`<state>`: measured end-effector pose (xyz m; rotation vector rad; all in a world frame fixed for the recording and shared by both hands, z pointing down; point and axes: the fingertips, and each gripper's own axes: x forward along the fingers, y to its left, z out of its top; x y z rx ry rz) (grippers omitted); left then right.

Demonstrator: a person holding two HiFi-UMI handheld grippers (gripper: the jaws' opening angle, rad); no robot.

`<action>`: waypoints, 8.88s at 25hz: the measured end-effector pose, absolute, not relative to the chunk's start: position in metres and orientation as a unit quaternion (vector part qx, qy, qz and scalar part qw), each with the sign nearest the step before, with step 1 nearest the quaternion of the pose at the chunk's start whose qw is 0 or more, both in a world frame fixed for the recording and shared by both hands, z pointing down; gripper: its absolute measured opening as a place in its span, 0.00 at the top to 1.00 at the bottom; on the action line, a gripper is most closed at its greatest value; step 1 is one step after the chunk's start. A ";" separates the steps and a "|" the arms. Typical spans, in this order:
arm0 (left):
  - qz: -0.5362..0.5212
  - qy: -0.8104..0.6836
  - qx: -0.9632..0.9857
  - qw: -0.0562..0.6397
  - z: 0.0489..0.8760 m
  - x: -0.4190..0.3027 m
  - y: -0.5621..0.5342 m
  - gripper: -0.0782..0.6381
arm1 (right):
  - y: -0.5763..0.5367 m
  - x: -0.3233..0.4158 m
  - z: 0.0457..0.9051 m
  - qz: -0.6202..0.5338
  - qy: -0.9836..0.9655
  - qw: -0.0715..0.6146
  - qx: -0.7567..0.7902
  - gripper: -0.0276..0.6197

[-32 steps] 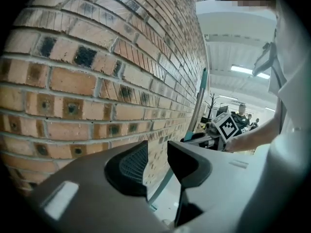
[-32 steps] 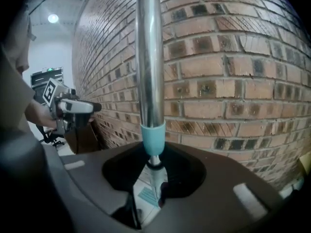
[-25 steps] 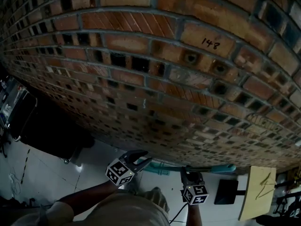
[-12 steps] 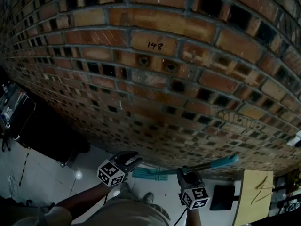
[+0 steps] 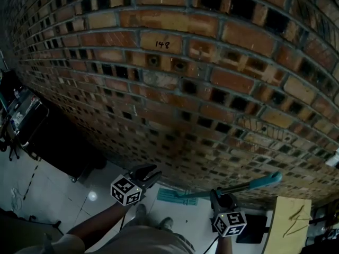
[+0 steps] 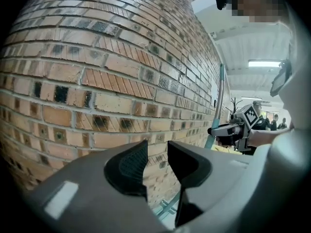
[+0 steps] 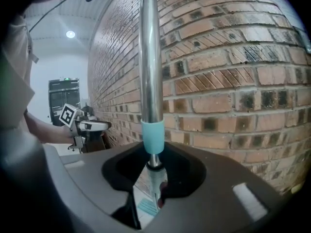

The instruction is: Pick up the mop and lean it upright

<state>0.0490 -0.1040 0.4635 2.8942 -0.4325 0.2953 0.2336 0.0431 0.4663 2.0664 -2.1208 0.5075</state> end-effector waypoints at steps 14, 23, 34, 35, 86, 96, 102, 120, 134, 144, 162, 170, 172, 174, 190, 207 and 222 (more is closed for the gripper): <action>0.120 -0.176 0.972 0.100 0.472 0.047 -0.098 0.69 | 0.058 0.263 0.485 0.184 -0.702 0.074 0.684 0.80; 0.125 -0.159 0.975 0.096 0.473 0.064 -0.099 0.69 | 0.060 0.271 0.487 0.186 -0.690 0.068 0.696 0.80; 0.129 -0.142 0.976 0.102 0.480 0.078 -0.117 0.69 | 0.043 0.281 0.473 0.183 -0.681 0.069 0.706 0.80; 0.131 -0.139 0.976 0.103 0.481 0.080 -0.117 0.69 | 0.043 0.281 0.473 0.184 -0.679 0.069 0.707 0.80; 0.187 -0.108 0.970 0.113 0.530 0.079 -0.103 0.68 | 0.024 0.269 0.544 0.216 -0.663 0.082 0.712 0.80; 0.212 -0.102 0.965 0.118 0.563 0.076 -0.103 0.68 | -0.007 0.256 0.610 0.237 -0.664 0.109 0.701 0.80; 0.220 -0.109 0.962 0.121 0.574 0.067 -0.111 0.68 | -0.022 0.247 0.648 0.254 -0.658 0.119 0.699 0.80; 0.252 -0.127 0.945 0.165 0.624 0.042 -0.109 0.68 | -0.060 0.225 0.750 0.295 -0.645 0.145 0.690 0.79; 0.263 -0.119 0.943 0.165 0.635 0.046 -0.093 0.68 | -0.070 0.215 0.799 0.304 -0.649 0.162 0.678 0.80; 0.274 -0.127 0.940 0.159 0.632 0.048 -0.098 0.68 | -0.066 0.210 0.831 0.320 -0.648 0.174 0.669 0.79; 0.299 -0.134 0.931 0.160 0.646 0.044 -0.100 0.68 | -0.074 0.211 0.883 0.340 -0.640 0.196 0.660 0.79; 0.310 -0.138 0.927 0.160 0.653 0.050 -0.101 0.68 | -0.078 0.212 0.904 0.351 -0.639 0.213 0.650 0.79; 0.309 -0.139 0.928 0.157 0.652 0.052 -0.103 0.68 | -0.081 0.210 0.905 0.351 -0.643 0.216 0.646 0.79; 0.307 -0.142 0.928 0.158 0.651 0.053 -0.105 0.68 | -0.084 0.210 0.908 0.348 -0.647 0.217 0.642 0.79; 0.315 -0.146 0.922 0.174 0.662 0.051 -0.103 0.68 | -0.089 0.211 0.924 0.358 -0.650 0.253 0.621 0.79; 0.316 -0.152 0.920 0.176 0.669 0.059 -0.108 0.68 | -0.090 0.223 0.951 0.385 -0.641 0.271 0.606 0.79; 0.319 -0.147 0.920 0.173 0.667 0.075 -0.107 0.68 | -0.104 0.242 0.957 0.397 -0.623 0.291 0.608 0.79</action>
